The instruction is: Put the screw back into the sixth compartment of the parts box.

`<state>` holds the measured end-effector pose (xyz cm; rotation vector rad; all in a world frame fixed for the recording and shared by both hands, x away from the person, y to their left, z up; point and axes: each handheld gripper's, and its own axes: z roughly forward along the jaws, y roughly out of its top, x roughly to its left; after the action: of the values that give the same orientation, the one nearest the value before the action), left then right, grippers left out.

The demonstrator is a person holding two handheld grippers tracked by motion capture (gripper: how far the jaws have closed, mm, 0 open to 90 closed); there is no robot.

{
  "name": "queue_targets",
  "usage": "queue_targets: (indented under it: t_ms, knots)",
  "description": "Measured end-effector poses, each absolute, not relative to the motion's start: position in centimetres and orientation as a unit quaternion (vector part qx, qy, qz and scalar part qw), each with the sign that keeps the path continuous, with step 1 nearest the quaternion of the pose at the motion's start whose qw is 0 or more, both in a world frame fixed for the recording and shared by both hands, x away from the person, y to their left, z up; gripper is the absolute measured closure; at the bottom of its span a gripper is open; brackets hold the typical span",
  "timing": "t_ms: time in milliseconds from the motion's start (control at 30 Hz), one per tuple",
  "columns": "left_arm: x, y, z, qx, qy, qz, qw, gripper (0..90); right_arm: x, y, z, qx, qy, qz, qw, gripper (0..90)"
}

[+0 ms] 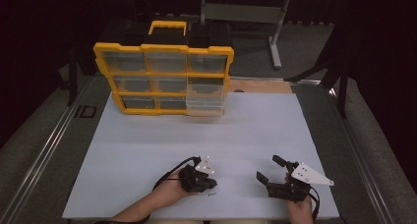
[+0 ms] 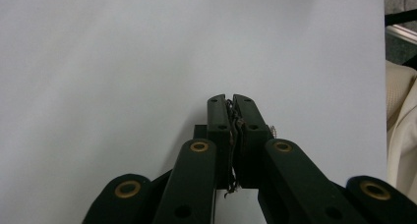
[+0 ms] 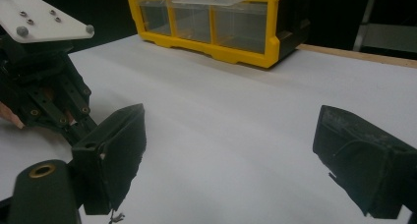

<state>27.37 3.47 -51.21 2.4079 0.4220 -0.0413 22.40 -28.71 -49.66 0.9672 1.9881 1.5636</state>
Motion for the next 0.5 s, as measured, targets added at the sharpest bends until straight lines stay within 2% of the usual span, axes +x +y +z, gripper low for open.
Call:
queue_targets:
  t_ms: [200,500]
  knots:
    - [27.7,4.2,-49.8,0.916,0.172,-0.003,0.363,88.4,22.4,-28.8,-49.7,0.350,0.716,0.564,0.215,12.6]
    - [28.2,5.4,-45.6,0.907,0.163,0.017,0.387,88.4,22.4,-28.7,-49.7,0.349,0.717,0.564,0.214,12.7]
